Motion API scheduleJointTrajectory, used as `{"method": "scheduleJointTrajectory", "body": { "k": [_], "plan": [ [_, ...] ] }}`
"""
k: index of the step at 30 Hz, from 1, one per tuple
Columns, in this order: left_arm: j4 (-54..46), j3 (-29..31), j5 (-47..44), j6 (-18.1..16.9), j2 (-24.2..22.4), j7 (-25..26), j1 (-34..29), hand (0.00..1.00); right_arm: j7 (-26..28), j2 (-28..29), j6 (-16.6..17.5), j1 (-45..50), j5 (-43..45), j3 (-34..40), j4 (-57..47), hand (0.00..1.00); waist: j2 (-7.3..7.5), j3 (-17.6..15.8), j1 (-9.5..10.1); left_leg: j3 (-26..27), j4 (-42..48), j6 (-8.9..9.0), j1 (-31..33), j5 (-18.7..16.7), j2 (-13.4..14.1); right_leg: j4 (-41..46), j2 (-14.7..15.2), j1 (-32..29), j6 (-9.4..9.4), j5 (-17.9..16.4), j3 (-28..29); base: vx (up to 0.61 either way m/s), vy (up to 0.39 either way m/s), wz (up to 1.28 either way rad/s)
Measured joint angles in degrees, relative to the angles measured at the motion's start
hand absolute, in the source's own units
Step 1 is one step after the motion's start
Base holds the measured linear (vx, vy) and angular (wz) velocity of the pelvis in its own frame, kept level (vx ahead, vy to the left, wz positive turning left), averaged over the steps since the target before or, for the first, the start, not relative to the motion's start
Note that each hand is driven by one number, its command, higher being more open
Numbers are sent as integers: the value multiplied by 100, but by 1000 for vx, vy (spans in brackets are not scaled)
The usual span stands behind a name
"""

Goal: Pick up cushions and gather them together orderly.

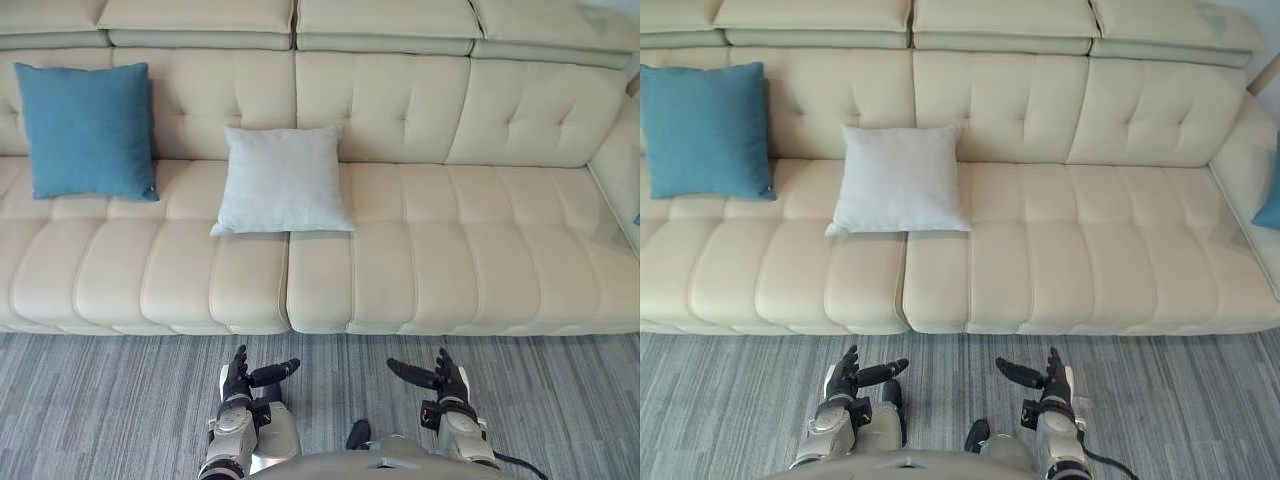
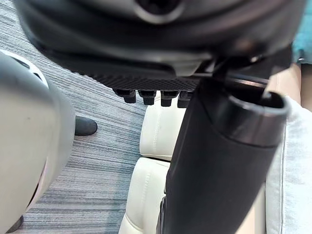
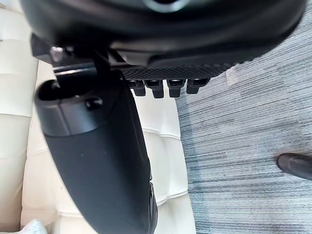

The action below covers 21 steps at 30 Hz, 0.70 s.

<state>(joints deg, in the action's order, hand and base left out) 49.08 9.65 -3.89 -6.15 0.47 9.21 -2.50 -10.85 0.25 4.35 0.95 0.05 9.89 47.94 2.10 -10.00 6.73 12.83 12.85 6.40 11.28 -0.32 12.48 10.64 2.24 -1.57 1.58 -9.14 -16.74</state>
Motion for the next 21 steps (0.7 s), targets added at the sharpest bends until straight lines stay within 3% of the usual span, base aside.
{"method": "scheduleJointTrajectory", "body": {
  "k": [5, 8, 10, 11, 12, 14, 16, 21],
  "plan": [
    [-26, -43, 3, 0, -3, 12, -15, 100, -98, -1, -49, 193, 0, 17, 8, 100, -13, -15, -59, -233, -388, 25, 3, 458, -55, 58, 2, -52, -119, 75, -299, -151, -6, 29],
    [-52, -60, 11, 5, -3, 6, 42, 100, -116, -19, -62, 247, 1, 38, 7, 100, 18, -31, -89, -284, 221, -159, 170, 93, -133, 296, 244, -225, -141, 76, -389, -126, 98, 15],
    [-49, -160, 11, 4, 5, 0, 35, 100, -112, -15, -62, 279, 3, 165, 6, 100, 69, -59, -118, -545, 1110, -170, 167, -557, -270, 424, 460, -308, -63, 115, -368, -93, 239, 9],
    [-48, -160, 11, 3, -52, -7, 17, 100, -110, -11, -61, 298, 4, 207, 3, 100, -59, -15, -118, -761, 1066, -113, 18, -920, -282, 457, 453, -363, 35, 150, -312, -95, 255, -4],
    [-46, -154, 5, 19, -73, -25, 3, 100, -104, 16, -66, 281, 5, 262, 18, 100, -36, -70, -122, -771, 978, -193, -21, -1031, -345, 491, 499, -405, 78, 172, -241, -97, 226, -10],
    [-4, -151, 4, 54, 134, 3, -42, 100, -33, 287, -78, 331, 7, 251, 30, 100, 98, -36, -122, -565, 809, -258, -98, -999, -505, 334, 614, -399, 257, 367, -92, -100, 224, -22],
    [56, -152, 6, 54, 206, 11, -131, 100, 14, 327, -80, 371, 6, 236, 98, 100, 137, 4, -124, -437, 604, -330, -281, -948, -615, 129, 676, -302, 323, 511, 30, -37, 155, -30],
    [515, -156, 12, 81, 253, 14, -181, 100, 28, 198, -88, 435, 9, 317, 456, 100, 33, 196, -266, 10, -83, -494, -652, -731, -929, -758, 769, -119, 420, 1077, 483, 13, 117, -39]
  ]
}}
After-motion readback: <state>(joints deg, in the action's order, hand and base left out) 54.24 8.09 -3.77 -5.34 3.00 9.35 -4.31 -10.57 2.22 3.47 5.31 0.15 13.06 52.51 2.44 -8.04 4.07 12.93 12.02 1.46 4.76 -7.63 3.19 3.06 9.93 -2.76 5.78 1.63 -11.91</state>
